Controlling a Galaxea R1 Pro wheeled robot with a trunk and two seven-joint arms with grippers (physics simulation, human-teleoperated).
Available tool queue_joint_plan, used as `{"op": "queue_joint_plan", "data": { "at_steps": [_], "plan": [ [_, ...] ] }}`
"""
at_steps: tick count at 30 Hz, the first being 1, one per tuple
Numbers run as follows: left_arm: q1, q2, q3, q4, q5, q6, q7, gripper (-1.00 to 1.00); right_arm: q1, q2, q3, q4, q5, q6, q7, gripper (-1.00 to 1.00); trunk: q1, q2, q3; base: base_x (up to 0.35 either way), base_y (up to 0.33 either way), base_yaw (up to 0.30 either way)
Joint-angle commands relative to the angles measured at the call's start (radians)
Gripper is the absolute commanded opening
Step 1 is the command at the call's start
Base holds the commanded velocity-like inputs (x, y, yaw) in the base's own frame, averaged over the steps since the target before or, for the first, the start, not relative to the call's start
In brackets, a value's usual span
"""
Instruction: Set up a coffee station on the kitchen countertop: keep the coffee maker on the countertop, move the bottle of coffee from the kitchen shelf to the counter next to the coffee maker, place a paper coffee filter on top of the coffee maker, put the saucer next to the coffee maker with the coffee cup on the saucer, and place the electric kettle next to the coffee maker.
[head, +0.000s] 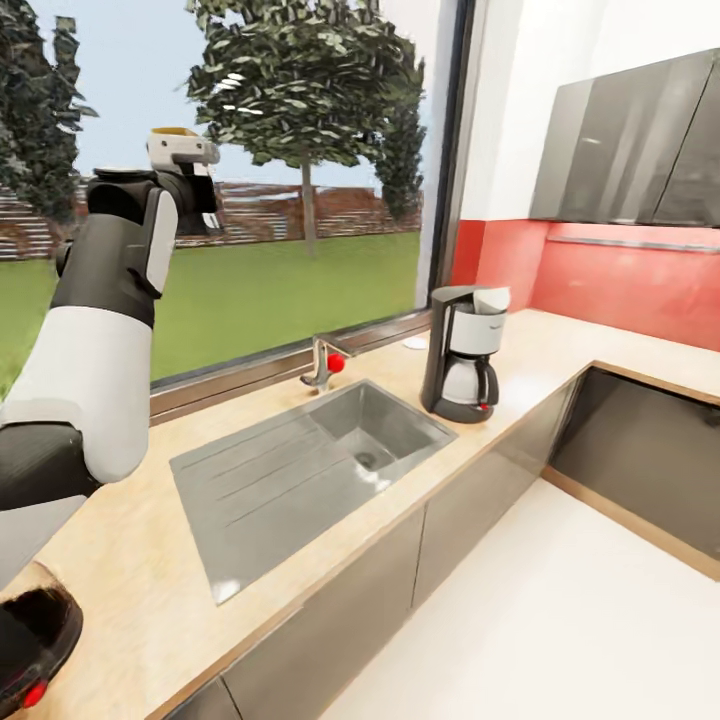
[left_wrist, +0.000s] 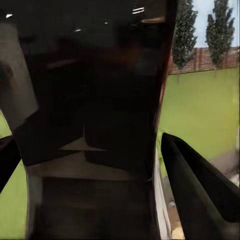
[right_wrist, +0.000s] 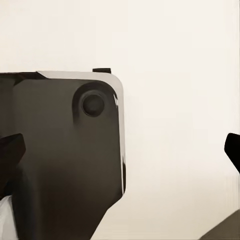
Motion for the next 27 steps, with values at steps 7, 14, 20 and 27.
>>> {"op": "queue_joint_plan", "data": {
  "at_steps": [7, 14, 20, 27],
  "plan": [
    [0.096, -0.047, 0.000, -0.002, -0.013, -0.046, -0.005, -1.00, -0.001, 0.001, -0.007, 0.001, 0.009, -0.004, 0.000, 1.00, 0.001, -0.002, -0.002, 0.129, -0.274, -0.279],
    [0.263, -0.095, -0.001, -0.016, -0.014, -0.180, -0.004, -1.00, -0.001, 0.001, -0.007, 0.000, 0.008, -0.005, 0.000, 1.00, 0.001, -0.002, -0.002, 0.060, -0.274, -0.279],
    [0.438, -0.115, -0.003, -0.018, -0.014, -0.302, -0.005, -1.00, -0.001, 0.001, -0.007, 0.001, 0.008, -0.005, 0.000, 1.00, 0.001, -0.002, -0.002, 0.002, -0.274, -0.279],
    [0.616, -0.114, -0.003, -0.022, -0.019, -0.434, 0.006, -1.00, -0.001, 0.002, -0.007, 0.001, 0.009, -0.006, -0.003, 1.00, 0.001, -0.002, -0.002, 0.000, -0.161, -0.132]
  ]
}}
